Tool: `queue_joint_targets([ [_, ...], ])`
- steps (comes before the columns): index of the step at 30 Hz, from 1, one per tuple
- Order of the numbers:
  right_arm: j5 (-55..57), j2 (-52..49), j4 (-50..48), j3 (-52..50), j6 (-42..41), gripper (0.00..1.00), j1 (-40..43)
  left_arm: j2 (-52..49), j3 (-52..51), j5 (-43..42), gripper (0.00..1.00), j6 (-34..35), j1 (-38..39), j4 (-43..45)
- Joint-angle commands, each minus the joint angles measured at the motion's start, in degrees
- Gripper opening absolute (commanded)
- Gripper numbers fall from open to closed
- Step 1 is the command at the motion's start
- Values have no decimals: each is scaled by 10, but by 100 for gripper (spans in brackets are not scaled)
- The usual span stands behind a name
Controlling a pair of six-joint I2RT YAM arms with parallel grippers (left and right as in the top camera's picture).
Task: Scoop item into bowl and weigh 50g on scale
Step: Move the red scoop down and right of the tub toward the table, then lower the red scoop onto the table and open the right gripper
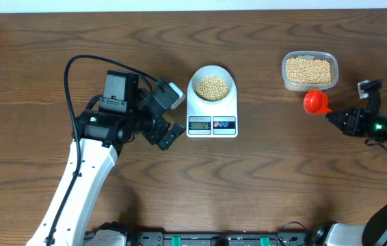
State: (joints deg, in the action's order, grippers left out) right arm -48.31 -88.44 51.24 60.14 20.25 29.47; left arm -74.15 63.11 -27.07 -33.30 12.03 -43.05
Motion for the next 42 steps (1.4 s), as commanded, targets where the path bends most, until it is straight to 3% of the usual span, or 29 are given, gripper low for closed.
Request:
queue_joint_targets([
  [1,-9,2,-11,-22,-66,1,7,-3,12,-5,100,-10,-2,0],
  [7,-9,2,27,-26,-70,1,42,-3,12,-5,100,-10,-2,0],
  [12,-31,2,66,-26,-66,1,118,-3,12,-5,100,-10,-2,0],
  [19,-67,2,121,-52,6,1,155,-3,12,-5,100,-10,-2,0],
  [28,-182,2,-44,-191,-21,1,150,-3,12,-5,100,-10,-2,0],
  [39,-144,2,-128,-255,-42,1,151,-3,12,-5,100,-10,-2,0],
  [42,-113,2,-135,-255,-42,5,151,-3,12,-6,100,-10,-2,0],
])
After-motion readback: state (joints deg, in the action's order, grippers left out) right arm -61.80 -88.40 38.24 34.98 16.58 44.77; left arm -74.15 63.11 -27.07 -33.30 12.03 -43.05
